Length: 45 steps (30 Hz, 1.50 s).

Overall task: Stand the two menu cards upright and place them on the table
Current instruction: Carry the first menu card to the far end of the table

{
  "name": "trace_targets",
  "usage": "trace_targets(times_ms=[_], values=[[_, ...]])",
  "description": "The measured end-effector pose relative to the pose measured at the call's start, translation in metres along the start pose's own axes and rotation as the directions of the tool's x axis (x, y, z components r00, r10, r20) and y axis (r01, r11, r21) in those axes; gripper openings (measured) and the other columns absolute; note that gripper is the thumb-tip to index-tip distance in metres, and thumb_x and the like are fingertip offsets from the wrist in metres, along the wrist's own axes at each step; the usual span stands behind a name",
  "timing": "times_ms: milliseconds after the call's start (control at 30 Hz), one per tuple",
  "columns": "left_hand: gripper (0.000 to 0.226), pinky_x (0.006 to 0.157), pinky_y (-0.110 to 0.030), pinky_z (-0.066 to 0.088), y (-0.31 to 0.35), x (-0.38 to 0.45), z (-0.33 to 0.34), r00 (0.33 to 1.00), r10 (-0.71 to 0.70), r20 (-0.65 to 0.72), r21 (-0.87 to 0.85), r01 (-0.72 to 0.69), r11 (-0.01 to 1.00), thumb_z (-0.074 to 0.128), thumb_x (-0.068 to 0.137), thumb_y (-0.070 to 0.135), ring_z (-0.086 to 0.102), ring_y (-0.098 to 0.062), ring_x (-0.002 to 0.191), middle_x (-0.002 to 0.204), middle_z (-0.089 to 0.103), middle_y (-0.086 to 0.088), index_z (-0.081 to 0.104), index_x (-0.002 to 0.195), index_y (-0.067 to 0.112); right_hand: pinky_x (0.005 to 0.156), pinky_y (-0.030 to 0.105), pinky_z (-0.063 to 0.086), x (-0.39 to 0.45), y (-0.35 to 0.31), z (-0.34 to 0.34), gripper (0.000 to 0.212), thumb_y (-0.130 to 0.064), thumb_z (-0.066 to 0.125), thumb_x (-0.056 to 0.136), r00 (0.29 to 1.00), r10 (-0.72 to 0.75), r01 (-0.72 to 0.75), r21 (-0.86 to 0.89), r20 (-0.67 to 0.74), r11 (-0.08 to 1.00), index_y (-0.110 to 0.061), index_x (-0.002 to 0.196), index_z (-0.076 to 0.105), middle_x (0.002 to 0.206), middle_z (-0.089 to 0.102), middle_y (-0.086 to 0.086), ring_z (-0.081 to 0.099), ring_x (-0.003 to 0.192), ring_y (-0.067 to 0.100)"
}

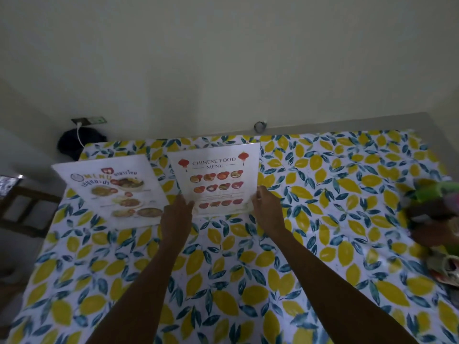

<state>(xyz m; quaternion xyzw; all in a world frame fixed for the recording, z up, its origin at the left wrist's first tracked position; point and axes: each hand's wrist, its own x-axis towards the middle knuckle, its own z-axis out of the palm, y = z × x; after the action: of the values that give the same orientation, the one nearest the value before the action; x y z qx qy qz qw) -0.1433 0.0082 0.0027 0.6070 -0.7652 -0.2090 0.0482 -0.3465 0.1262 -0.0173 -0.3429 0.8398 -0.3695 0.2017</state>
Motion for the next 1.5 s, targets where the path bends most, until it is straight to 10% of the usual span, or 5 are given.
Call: trace_targets(times_ms=[667, 867, 1233, 1500], values=[[0.022, 0.066, -0.031, 0.051, 0.056, -0.151, -0.046, 0.97, 0.236, -0.052, -0.285, -0.241, 0.928, 0.062, 0.092, 0.033, 0.065, -0.022, 0.077, 0.078, 0.065, 0.006, 0.066, 0.1, 0.012, 0.056, 0.033, 0.036, -0.114, 0.033, -0.143, 0.021, -0.02, 0.056, 0.097, 0.986, -0.156, 0.146, -0.168, -0.052, 0.975, -0.006, 0.083, 0.048, 0.071, 0.056, 0.011, 0.052, 0.064, 0.027], [0.02, 0.064, -0.031, 0.052, 0.13, -0.181, -0.061, 0.896, 0.43, -0.115, -0.312, -0.443, 0.84, 0.072, 0.087, 0.022, 0.068, -0.029, 0.073, 0.084, 0.073, -0.013, 0.069, 0.094, 0.004, 0.061, 0.04, 0.049, -0.116, 0.038, -0.231, 0.022, -0.022, 0.057, 0.096, 0.977, -0.147, 0.113, -0.213, -0.152, 0.97, -0.004, 0.084, 0.053, 0.079, 0.065, 0.016, 0.06, 0.071, 0.03], [0.032, 0.084, -0.04, 0.054, 0.31, -0.149, -0.013, 0.899, 0.438, 0.028, -0.462, -0.377, 0.803, 0.063, 0.09, 0.037, 0.067, -0.03, 0.095, 0.102, 0.072, -0.009, 0.068, 0.111, 0.014, 0.063, 0.03, 0.039, -0.005, 0.095, -0.399, 0.018, -0.019, 0.064, 0.091, 0.967, -0.191, 0.122, -0.349, -0.17, 0.929, -0.001, 0.088, 0.062, 0.086, 0.072, 0.018, 0.065, 0.082, 0.033], [0.024, 0.067, -0.031, 0.056, 0.454, -0.075, 0.086, 0.849, 0.523, -0.077, -0.353, -0.513, 0.782, 0.063, 0.089, 0.039, 0.069, -0.01, 0.067, 0.071, 0.072, 0.005, 0.066, 0.078, 0.017, 0.072, 0.038, 0.052, 0.134, 0.189, -0.484, 0.021, -0.019, 0.066, 0.089, 0.978, -0.158, 0.1, -0.367, -0.133, 0.925, 0.002, 0.089, 0.063, 0.084, 0.073, 0.02, 0.067, 0.079, 0.037]])
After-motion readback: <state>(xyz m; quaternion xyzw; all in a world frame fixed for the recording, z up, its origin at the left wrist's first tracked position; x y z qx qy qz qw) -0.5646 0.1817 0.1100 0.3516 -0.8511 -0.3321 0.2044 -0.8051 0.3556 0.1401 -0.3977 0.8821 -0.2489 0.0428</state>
